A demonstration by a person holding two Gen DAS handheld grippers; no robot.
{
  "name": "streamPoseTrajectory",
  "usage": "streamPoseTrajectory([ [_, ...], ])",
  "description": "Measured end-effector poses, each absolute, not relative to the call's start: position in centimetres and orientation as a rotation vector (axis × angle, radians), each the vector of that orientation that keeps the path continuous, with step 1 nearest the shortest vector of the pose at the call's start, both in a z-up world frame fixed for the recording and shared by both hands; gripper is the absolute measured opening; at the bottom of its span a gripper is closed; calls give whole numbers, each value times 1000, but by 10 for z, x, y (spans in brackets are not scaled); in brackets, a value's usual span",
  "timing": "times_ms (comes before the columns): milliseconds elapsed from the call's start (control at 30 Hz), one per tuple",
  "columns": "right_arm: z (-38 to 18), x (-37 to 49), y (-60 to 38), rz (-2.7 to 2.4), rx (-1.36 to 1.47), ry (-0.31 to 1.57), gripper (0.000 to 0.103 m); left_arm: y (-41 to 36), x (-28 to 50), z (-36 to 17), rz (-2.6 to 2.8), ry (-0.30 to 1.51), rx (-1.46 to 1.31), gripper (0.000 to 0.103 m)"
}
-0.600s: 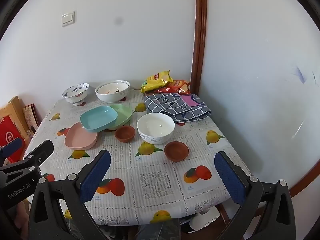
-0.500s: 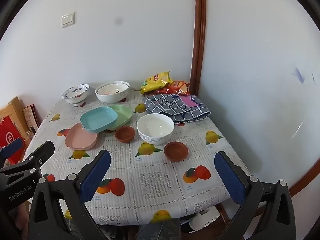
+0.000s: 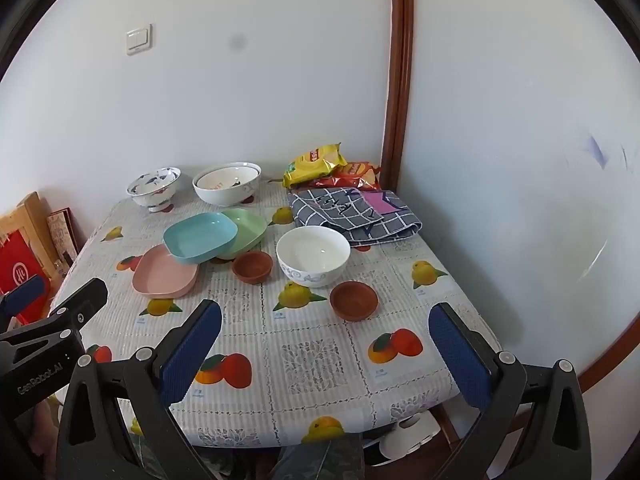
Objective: Organize plates and bowls
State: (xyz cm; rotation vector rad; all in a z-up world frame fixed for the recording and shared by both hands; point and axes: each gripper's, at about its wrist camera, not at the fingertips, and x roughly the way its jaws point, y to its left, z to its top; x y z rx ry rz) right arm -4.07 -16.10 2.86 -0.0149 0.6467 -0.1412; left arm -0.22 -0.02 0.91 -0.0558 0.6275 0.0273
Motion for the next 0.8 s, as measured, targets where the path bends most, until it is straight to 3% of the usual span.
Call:
streamPoseTrajectory([
  [800, 20, -43, -156, -127, -1, 650, 103, -4, -5, 0, 30, 628, -50, 103],
])
